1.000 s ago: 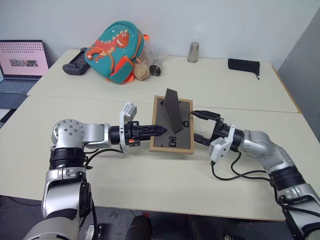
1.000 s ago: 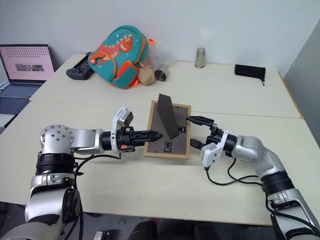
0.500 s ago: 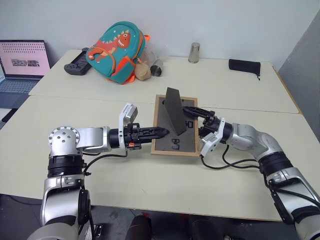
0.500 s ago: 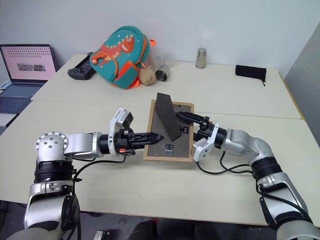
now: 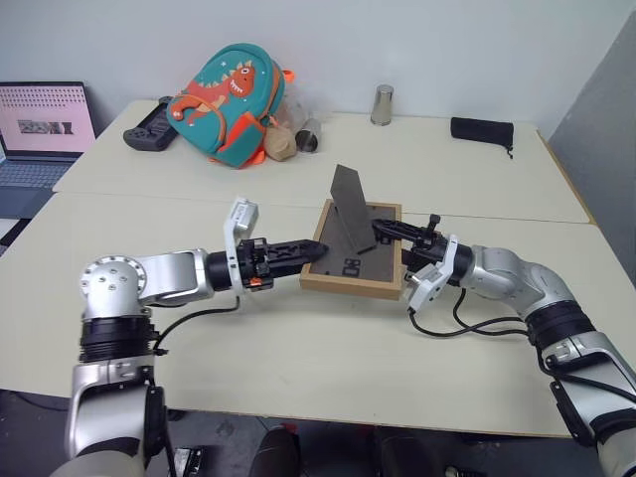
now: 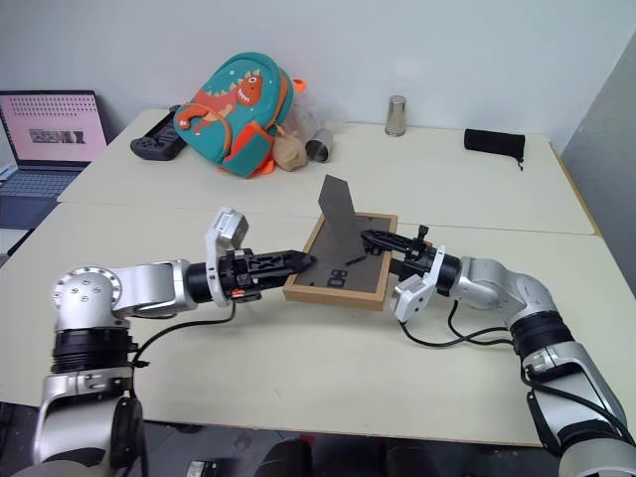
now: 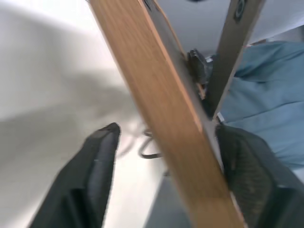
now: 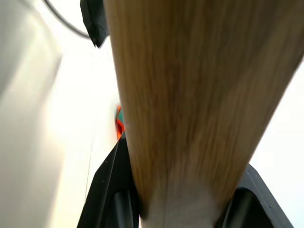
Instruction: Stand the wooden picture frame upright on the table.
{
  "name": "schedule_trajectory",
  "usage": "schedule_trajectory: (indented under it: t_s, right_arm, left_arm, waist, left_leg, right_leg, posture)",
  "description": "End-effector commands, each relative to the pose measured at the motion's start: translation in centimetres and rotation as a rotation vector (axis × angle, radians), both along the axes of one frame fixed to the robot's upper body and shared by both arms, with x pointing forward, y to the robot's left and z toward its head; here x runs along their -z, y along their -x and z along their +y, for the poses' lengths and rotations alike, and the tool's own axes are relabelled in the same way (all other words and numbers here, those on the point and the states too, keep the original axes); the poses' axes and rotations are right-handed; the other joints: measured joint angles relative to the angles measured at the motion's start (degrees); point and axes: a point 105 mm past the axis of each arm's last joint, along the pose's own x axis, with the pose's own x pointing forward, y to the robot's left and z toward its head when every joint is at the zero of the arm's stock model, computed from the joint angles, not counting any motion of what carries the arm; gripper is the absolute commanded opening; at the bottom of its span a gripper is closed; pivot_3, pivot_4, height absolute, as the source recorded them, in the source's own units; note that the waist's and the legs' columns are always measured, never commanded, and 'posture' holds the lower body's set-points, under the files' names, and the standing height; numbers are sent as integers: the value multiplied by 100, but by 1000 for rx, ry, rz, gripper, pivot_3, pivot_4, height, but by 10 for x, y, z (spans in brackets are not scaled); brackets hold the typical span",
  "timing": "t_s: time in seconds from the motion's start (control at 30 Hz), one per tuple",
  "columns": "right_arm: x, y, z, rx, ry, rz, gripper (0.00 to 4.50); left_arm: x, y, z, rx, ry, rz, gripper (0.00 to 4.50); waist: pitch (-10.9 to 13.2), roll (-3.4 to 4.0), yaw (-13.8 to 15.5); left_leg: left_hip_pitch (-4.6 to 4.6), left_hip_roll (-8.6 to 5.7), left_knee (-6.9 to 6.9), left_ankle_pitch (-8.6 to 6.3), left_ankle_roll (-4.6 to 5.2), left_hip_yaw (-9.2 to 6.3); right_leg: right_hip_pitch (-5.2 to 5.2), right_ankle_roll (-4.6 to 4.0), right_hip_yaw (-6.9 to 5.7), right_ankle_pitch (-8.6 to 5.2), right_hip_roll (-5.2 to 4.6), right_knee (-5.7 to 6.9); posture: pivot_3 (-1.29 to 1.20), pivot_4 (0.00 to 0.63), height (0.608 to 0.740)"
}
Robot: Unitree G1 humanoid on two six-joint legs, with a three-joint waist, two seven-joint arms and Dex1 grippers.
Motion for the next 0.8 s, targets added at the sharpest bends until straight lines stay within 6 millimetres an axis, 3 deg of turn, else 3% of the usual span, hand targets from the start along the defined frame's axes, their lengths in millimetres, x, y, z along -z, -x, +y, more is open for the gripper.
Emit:
schedule_trajectory:
  t_s: [0.03,0.23,0.43,0.57,0.63,0.8]
  right_arm:
    - [-28,-4,-7,18,-191,105,1362]
    - [-31,-14,3,-15,-362,614,1362]
    - [-28,-17,18,-115,-503,1214,1362]
    - [-22,-30,18,-95,-539,1381,1362]
    - [-9,-37,19,-89,-545,1516,1362]
    - [7,-49,23,-56,-568,1636,1362]
  left_arm:
    - [-7,1,7,-10,-131,-138,4471]
    - [-8,-4,12,-77,-415,-419,4500]
    - [-17,-4,10,-113,-580,-777,4500]
    - [-12,-4,9,-144,-625,-869,4500]
    - [-6,-3,10,-170,-626,-866,4500]
    - [0,-1,12,-179,-627,-854,4500]
  waist:
    - [0,0,5]
    - [1,2,12]
    - [1,1,49]
    - [1,2,75]
    - [1,2,57]
    - [1,1,44]
  left_leg:
    - [0,0,0,0,0,0]
    - [1,5,0,0,0,-1]
    - [2,7,-2,-1,2,-2]
    - [2,4,-3,-13,23,3]
    - [1,5,-3,-14,25,10]
    - [-4,6,-9,-16,29,10]
  right_leg:
    - [2,0,0,0,0,-2]
    - [10,0,-1,0,-2,-6]
    - [9,-1,-3,0,2,-6]
    - [6,-1,0,0,2,-12]
    - [3,-1,4,0,3,-13]
    - [-8,-2,3,0,6,-13]
  posture:
    - [0,150,740]
    - [0,150,740]
    - [0,150,740]
    - [0,150,740]
    - [0,150,740]
    - [0,150,740]
